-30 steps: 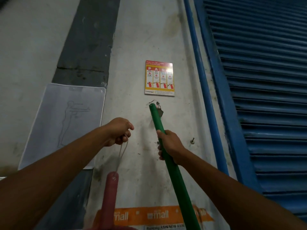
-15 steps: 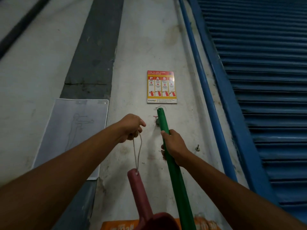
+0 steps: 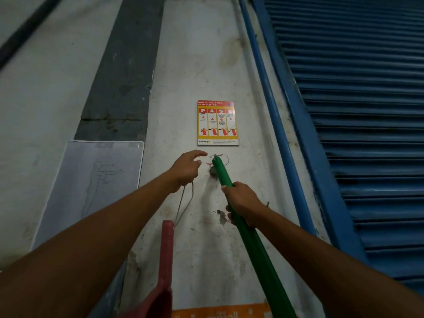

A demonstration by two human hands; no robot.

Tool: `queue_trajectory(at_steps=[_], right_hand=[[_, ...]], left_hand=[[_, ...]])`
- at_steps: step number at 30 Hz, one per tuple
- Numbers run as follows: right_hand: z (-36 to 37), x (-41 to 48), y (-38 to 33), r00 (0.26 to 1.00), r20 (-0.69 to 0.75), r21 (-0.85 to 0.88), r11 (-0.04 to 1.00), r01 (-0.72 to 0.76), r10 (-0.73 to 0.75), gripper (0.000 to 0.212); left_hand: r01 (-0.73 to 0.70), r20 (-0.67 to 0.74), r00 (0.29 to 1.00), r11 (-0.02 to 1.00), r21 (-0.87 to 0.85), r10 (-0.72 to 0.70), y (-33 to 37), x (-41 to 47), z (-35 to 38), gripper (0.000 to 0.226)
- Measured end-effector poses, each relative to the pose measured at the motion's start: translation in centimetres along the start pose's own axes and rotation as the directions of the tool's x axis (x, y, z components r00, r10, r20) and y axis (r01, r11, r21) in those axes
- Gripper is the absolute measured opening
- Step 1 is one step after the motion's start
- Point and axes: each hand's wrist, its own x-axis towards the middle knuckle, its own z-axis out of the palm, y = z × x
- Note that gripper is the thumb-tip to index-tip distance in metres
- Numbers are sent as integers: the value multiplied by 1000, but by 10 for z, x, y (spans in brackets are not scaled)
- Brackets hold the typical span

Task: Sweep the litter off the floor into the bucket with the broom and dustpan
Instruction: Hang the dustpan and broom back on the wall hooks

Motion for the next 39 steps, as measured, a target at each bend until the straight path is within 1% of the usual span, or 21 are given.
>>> queue_trajectory(at_steps=[5, 7, 10, 12, 14, 16, 17, 18, 20, 22, 26, 28, 33, 37, 39], right_hand=[[-10, 5, 4, 1000, 22, -32, 999, -10, 11, 27], [-14, 5, 4, 999, 39, -44, 999, -17, 19, 27], [-18, 5, 2, 997, 58, -81, 996, -41, 46, 29], [-20, 6, 0, 998, 49, -118, 992, -39, 46, 30], [-18, 9, -5, 1000, 13, -149, 989, 4, -2, 27], [-14, 12, -9, 993, -39, -206, 973, 105, -115, 22], [-10, 13, -10, 984, -55, -205, 966, 155, -169, 21], [-6, 11, -11, 978, -61, -163, 968, 189, -201, 23], [2, 9, -13, 981, -28, 6, 981, 195, -194, 33], [8, 7, -15, 989, 61, 184, 976, 119, -132, 37], [16, 10, -19, 972, 235, 389, 918, -85, -9, 44], [19, 13, -20, 961, 274, 452, 880, -145, 18, 47], [21, 17, -10, 940, 328, 543, 797, -266, 91, 46], [12, 13, 7, 935, 342, 647, 700, -303, 89, 47], [7, 13, 16, 937, 335, 672, 672, -313, 101, 47]], left_hand=[[-69, 51, 996, 997, 36, 67, 11, 8, 7, 42], [-62, 73, 996, 997, 54, 58, 14, 10, 9, 40], [-46, 42, 998, 997, 67, 44, 16, 14, 14, 32], [-3, 8, 1000, 999, 41, 3, 14, 15, 18, 22], [24, -20, 1000, 1000, 8, -24, 10, 15, 22, 13], [53, -25, 998, 999, -8, -53, 7, 14, 23, 12], [72, -19, 997, 997, -18, -73, 5, 12, 23, 14], [91, -10, 996, 995, -33, -91, 4, 10, 22, 17], [124, 21, 992, 990, -67, -123, 2, 4, 19, 22], [143, 43, 989, 986, -81, -140, 1, -2, 14, 23], [160, 38, 987, 987, -29, -159, -4, -9, 4, 21], [158, 26, 987, 987, -5, -158, -7, -9, -1, 20], [141, 8, 990, 987, 72, -142, -10, -5, -11, 17], [148, 51, 986, 981, 128, -156, -16, -6, -20, 22], [150, 75, 984, 980, 134, -161, -20, -7, -26, 23]])
